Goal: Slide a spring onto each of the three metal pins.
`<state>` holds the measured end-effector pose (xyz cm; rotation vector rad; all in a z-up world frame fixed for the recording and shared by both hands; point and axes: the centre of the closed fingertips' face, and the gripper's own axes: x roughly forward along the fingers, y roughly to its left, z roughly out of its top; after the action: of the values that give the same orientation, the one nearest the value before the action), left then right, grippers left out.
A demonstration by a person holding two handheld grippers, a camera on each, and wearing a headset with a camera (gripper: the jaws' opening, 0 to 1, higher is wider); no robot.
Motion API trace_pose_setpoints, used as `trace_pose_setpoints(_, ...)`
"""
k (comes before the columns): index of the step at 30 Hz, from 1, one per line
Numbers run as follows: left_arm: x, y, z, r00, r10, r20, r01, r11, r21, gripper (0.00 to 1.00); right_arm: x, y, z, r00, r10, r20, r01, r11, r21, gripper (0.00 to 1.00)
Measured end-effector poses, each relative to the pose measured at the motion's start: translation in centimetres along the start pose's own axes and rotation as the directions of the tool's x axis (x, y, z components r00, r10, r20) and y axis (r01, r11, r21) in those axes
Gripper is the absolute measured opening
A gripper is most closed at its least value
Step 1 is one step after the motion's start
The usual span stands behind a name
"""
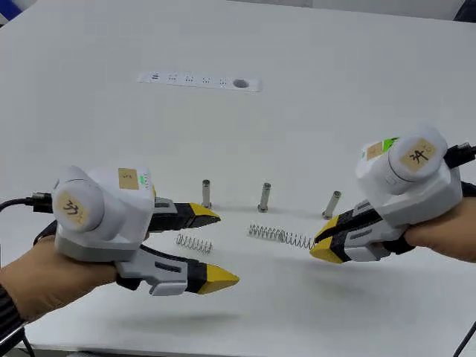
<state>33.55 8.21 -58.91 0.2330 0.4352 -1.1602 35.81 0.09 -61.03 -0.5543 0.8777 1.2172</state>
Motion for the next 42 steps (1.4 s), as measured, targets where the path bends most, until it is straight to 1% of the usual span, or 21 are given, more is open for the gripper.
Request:
trace_pose_setpoints(3, 0.5, -0.3, 0.2, 0.9999, -0.016, -0.001, 0.016, 1.0, 0.019, 0.49, 0.1, 0.7, 0.7, 0.9998, 0.02, 0.002, -0.02, 1.0, -0.02, 0.11)
trace_pose_setpoints(6, 1.0, -0.6, 0.1, 0.9994, -0.034, -0.009, 0.035, 0.999, 0.039, 0.47, 0.2, 1.1, 1.1, 0.9994, 0.034, -0.001, -0.034, 0.999, -0.039, 0.11)
trace_pose_setpoints(13, 1.7, -1.3, 0.0, 0.9977, -0.062, -0.026, 0.064, 0.995, 0.081, 0.41, 0.7, 2.4, 1.8, 0.9973, 0.07, -0.02, -0.072, 0.994, -0.083, 0.11)
trace_pose_setpoints(18, 2.1, -1.6, -0.2, 0.9964, -0.076, -0.038, 0.08, 0.991, 0.111, 0.37, 1.0, 3.4, 2.3, 0.9945, 0.1, -0.032, -0.102, 0.989, -0.106, 0.11)
trace_pose_setpoints(24, 2.3, -1.9, -0.2, 0.995, -0.086, -0.051, 0.093, 0.985, 0.146, 0.3, 1.2, 4.2, 2.7, 0.9916, 0.121, -0.046, -0.125, 0.984, -0.125, 0.11)
trace_pose_setpoints(31, 2.5, -1.9, -0.4, 0.9942, -0.086, -0.064, 0.096, 0.979, 0.18, 0.22, 1.2, 4.8, 3.0, 0.9892, 0.137, -0.054, -0.143, 0.981, -0.13, 0.11)
trace_pose_setpoints(37, 2.6, -2.0, -0.5, 0.9937, -0.088, -0.069, 0.1, 0.975, 0.199, 0.14, 1.0, 5.2, 3.4, 0.9888, 0.141, -0.048, -0.147, 0.981, -0.13, 0.11)
trace_pose_setpoints(42, 2.6, -1.8, -0.5, 0.9943, -0.08, -0.071, 0.093, 0.976, 0.199, 0.12, 0.5, 5.2, 4.1, 0.9908, 0.133, -0.027, -0.135, 0.981, -0.138, 0.11)
